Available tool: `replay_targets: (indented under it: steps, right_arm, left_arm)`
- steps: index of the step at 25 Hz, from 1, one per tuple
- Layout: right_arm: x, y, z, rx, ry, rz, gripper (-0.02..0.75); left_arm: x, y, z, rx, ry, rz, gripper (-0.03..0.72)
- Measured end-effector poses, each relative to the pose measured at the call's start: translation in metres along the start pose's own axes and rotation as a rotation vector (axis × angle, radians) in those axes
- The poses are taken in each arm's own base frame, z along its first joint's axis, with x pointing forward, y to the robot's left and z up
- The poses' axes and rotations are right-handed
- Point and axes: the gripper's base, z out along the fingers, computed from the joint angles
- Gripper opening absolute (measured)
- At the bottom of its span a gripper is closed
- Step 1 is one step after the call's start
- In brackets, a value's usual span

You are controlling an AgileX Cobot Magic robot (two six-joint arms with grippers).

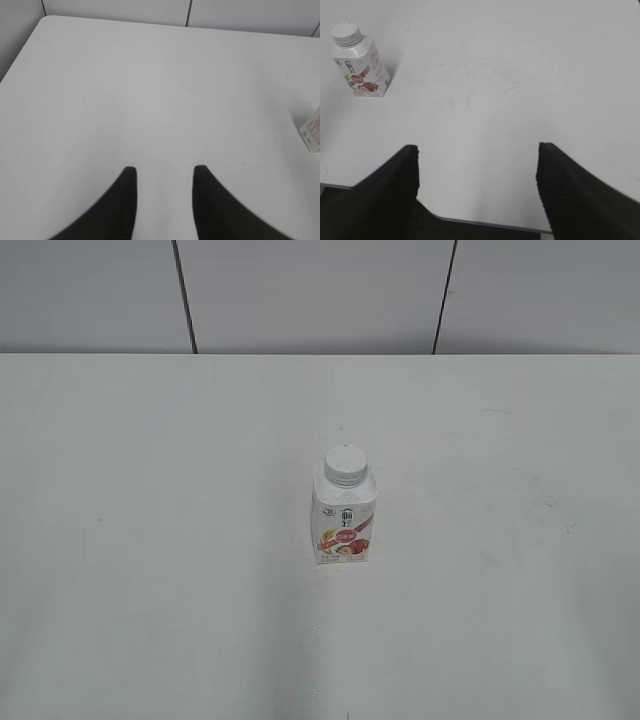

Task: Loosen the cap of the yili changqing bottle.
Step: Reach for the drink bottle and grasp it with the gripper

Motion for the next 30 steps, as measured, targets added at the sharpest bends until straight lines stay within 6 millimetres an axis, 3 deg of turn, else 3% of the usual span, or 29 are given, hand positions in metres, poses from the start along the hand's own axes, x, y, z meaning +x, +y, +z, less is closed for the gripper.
replay_targets:
  steps: [30]
  right_arm:
    - [0.0, 0.0, 0.0, 0.0, 0.0, 0.0, 0.575]
  left_arm:
    - [0.0, 0.0, 0.0, 0.0, 0.0, 0.0, 0.241]
